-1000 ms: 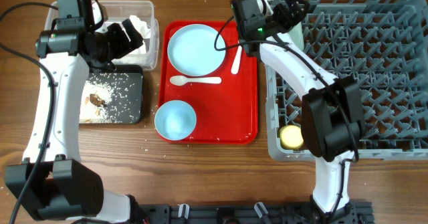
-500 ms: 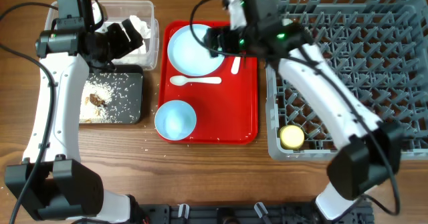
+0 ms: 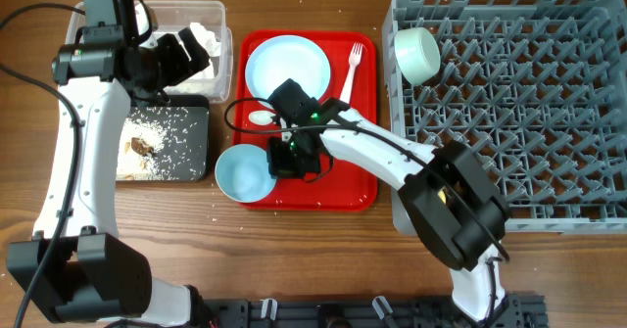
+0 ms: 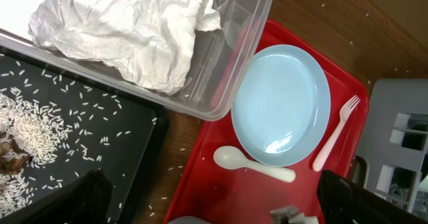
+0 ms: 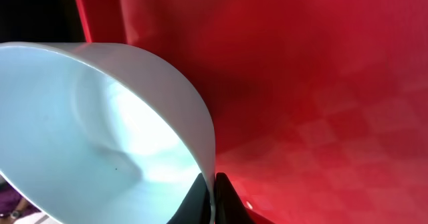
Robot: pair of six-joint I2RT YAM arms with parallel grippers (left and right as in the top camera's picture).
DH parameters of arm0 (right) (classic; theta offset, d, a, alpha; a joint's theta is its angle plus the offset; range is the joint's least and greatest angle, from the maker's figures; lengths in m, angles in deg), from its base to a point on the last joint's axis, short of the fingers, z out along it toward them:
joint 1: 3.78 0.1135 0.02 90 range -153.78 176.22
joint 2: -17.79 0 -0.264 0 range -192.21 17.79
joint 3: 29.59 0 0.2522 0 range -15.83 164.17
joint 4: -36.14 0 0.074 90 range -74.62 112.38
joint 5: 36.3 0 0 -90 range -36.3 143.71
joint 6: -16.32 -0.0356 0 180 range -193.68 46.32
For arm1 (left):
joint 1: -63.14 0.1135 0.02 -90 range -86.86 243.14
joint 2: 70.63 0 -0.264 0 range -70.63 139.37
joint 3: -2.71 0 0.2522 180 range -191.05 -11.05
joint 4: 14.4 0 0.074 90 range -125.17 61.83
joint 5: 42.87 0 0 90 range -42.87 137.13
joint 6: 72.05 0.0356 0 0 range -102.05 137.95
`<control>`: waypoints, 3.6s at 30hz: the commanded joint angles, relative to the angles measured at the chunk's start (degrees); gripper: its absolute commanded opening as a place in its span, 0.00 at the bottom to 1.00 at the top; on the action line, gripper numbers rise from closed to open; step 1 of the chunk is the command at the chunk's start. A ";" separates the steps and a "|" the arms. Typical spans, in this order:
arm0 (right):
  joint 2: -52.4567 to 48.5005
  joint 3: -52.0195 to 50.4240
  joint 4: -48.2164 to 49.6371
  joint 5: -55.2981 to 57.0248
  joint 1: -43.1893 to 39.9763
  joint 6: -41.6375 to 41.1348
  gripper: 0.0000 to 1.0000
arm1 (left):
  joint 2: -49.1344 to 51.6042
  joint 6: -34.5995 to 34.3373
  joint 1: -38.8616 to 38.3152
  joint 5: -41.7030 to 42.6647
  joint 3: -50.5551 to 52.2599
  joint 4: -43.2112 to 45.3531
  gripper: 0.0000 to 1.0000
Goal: Sort waste into correct bins and load items into the dishwasher rack
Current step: 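Place the green bowl in the rack's back left area, then grasp the light blue bowl with the right gripper and place it in the rack, then grasp the light blue plate with the right gripper and stand it in the rack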
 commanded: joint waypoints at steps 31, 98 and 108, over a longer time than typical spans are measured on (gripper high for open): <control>12.55 0.50 -31.85 82.82 -12.41 20.20 0.04 | 0.07 0.09 0.17 -0.11 -0.48 -0.04 1.00; 30.88 9.73 -5.33 93.83 -30.38 39.69 0.04 | 0.07 0.09 0.17 -0.13 -0.48 -0.04 1.00; 10.14 9.73 -3.52 83.52 -30.36 48.04 0.06 | 0.07 0.09 0.17 -0.11 -0.48 -0.02 1.00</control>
